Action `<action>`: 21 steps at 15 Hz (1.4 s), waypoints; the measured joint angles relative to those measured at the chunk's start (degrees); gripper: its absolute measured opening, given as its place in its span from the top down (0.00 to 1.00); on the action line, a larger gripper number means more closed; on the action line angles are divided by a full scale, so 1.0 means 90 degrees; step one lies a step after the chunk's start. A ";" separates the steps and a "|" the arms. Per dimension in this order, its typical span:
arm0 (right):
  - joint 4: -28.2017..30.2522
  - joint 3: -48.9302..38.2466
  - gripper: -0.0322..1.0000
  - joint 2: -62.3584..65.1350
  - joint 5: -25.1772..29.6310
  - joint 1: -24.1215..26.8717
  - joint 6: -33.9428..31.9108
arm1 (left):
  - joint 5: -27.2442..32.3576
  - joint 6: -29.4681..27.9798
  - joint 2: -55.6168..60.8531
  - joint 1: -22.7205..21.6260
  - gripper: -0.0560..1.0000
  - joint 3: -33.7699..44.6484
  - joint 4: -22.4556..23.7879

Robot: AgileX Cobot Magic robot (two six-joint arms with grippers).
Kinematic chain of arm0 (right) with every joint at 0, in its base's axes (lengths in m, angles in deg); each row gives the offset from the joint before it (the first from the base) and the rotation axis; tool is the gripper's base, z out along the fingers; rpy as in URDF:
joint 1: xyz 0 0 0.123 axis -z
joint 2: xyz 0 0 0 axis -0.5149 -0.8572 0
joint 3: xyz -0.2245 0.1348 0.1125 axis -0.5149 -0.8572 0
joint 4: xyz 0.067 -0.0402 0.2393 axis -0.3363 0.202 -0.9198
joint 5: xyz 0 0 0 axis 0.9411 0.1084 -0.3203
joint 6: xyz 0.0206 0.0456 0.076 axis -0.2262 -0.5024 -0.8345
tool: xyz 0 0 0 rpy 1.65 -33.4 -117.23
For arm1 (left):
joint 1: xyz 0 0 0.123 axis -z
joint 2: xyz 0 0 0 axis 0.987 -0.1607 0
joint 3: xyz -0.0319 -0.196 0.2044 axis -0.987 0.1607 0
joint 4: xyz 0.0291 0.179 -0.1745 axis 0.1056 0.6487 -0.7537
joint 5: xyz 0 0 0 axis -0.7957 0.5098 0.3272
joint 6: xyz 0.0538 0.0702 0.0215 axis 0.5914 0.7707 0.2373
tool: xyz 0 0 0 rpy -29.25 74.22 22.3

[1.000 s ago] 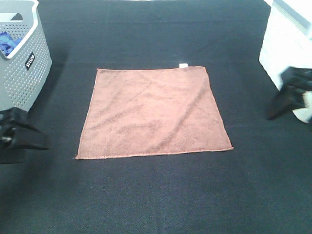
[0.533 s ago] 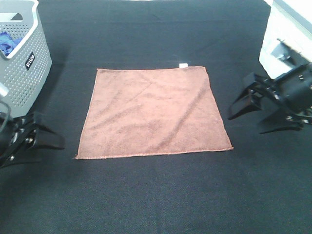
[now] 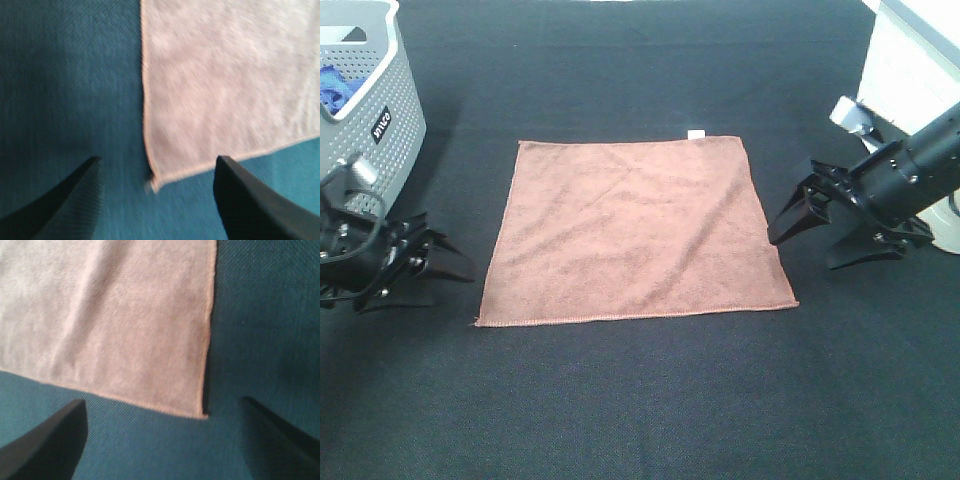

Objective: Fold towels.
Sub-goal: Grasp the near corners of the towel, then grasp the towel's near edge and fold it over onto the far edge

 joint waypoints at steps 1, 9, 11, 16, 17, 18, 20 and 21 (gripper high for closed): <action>-0.0019 0.0127 0.23 -0.0166 0.0000 0.0000 0.0032 | 0.0013 0.0000 -0.0197 0.0000 0.37 -0.0166 0.0006; -0.0312 0.0662 0.24 -0.1127 0.0032 -0.0019 0.0267 | 0.0210 0.0000 -0.1095 0.0490 0.37 -0.1012 -0.0166; -0.0477 0.0745 0.25 -0.1254 0.0032 -0.0204 0.0420 | 0.0242 0.0000 -0.1286 0.0770 0.37 -0.1286 -0.0299; -0.0751 0.0929 0.50 -0.1528 -0.0025 -0.0522 0.0446 | 0.0306 0.0000 -0.1598 0.0955 0.50 -0.1579 -0.0630; -0.0681 0.0929 0.73 -0.1553 -0.0153 -0.0522 0.0306 | 0.0178 0.0000 -0.1649 0.0961 0.74 -0.1579 -0.0618; -0.0624 0.0929 0.87 -0.1592 -0.0191 -0.0522 0.0210 | 0.0134 0.0000 -0.1674 0.0974 0.88 -0.1579 -0.0592; -0.0579 0.0961 0.96 -0.1604 -0.0185 -0.0522 0.0108 | 0.0127 -0.0051 -0.1681 0.0974 0.94 -0.1579 -0.0541; -0.0427 0.0999 0.97 -0.1604 -0.0166 -0.0528 -0.0083 | 0.0127 -0.0280 -0.1662 0.0974 0.94 -0.1579 -0.0357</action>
